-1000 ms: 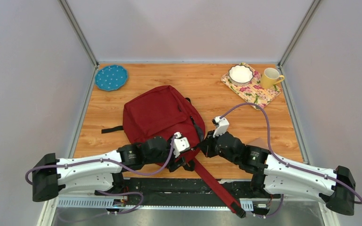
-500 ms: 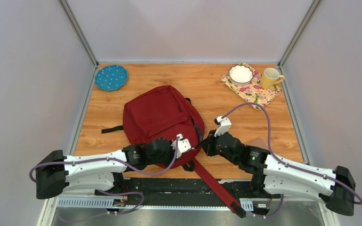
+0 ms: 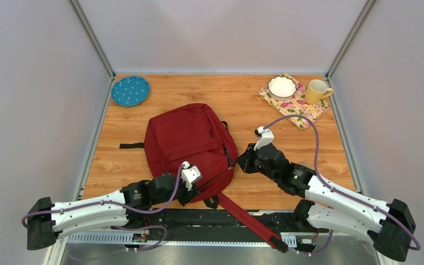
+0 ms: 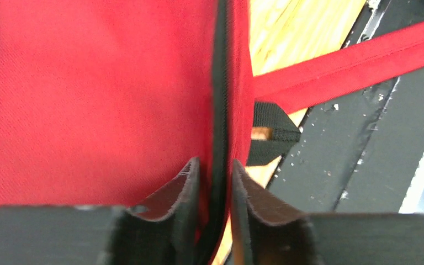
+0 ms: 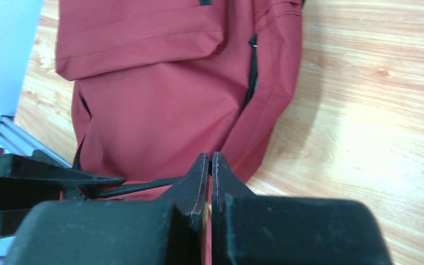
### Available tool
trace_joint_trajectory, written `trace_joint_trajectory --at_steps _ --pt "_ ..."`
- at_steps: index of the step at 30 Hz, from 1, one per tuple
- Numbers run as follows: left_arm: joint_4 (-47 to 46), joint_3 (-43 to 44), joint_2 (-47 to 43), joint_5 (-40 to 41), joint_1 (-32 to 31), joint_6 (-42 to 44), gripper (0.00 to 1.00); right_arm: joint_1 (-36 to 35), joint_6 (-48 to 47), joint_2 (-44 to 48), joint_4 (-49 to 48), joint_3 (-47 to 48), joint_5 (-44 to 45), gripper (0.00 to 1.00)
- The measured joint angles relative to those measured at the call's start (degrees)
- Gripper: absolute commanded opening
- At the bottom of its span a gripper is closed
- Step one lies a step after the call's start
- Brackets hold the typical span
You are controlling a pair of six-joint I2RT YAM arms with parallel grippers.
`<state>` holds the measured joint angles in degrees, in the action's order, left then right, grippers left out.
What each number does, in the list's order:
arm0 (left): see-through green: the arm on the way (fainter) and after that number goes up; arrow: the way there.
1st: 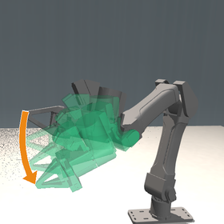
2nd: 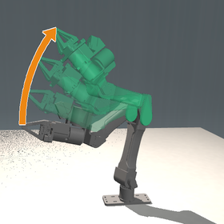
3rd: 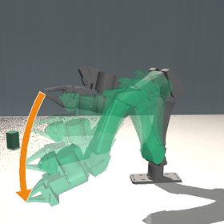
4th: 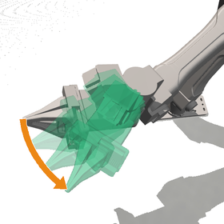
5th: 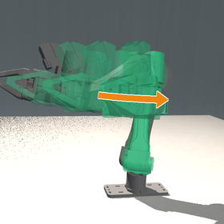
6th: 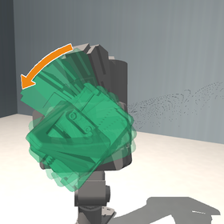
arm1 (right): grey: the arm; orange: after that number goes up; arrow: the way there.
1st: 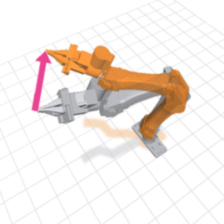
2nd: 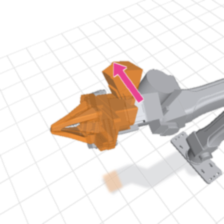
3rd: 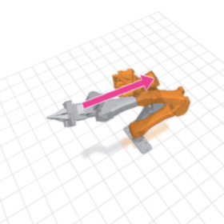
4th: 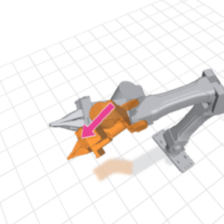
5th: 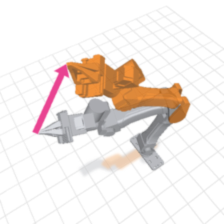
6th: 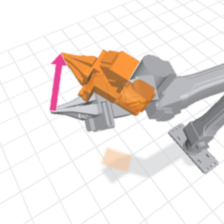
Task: Pack the student bag
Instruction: Zip the student bag at the center of the board.
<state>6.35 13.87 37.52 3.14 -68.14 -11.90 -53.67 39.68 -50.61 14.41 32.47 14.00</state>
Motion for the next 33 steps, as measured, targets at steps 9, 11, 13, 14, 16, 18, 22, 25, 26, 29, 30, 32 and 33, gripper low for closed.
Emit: trace_joint_trajectory --at_steps 9,11,13,14,16,18,22,25,26,29,30,32,33 --pt "4.7 2.1 -2.7 2.6 0.0 -2.3 0.76 -2.5 0.7 0.6 -8.5 -3.8 -7.4 0.00" --pt "2.0 3.1 -2.7 2.1 0.0 -0.9 0.76 -3.7 1.2 1.2 -8.6 -5.2 -7.6 0.00" --pt "-2.1 4.2 -1.9 1.0 0.0 0.6 0.76 -4.2 1.6 2.4 -8.7 -6.3 -7.6 0.00" --pt "-3.6 4.7 -1.4 0.5 0.0 1.4 0.76 -4.3 1.7 3.2 -8.4 -6.6 -7.5 0.00" --pt "-6.9 6.1 0.8 -0.3 0.0 3.1 0.76 -4.3 1.9 4.7 -8.2 -6.8 -7.3 0.00" --pt "-9.2 8.2 4.3 -1.6 0.0 4.7 0.76 -4.3 1.9 6.3 -8.2 -6.8 -6.9 0.00" --pt "-12.4 11.6 13.2 -5.4 0.0 6.3 0.77 -4.3 1.6 7.9 -7.6 -6.8 -6.6 0.00" --pt "-14.3 13.0 18.7 -8.7 0.0 6.3 0.77 -4.3 0.6 8.9 -6.1 -6.8 -6.2 0.00" --pt "-15.5 13.1 20.2 -9.3 0.0 6.2 0.77 -4.3 0.2 9.5 -5.4 -6.8 -5.9 0.00" --pt "-18.1 13.1 23.3 -9.8 0.0 6.3 0.77 -4.3 -0.7 11.9 -3.3 -6.8 -5.1 0.00" --pt "-19.3 13.1 24.3 -9.7 0.0 6.3 0.77 -4.3 -0.8 12.6 -3.0 -6.8 -5.1 0.00" --pt "-21.4 13.1 26.2 -9.3 0.0 6.4 0.73 -4.3 -0.8 13.7 -2.4 -6.8 -5.1 0.00" --pt "-22.3 13.1 27.0 -9.1 0.0 6.5 0.67 -4.3 -0.8 14.0 -2.1 -6.8 -5.1 0.00"
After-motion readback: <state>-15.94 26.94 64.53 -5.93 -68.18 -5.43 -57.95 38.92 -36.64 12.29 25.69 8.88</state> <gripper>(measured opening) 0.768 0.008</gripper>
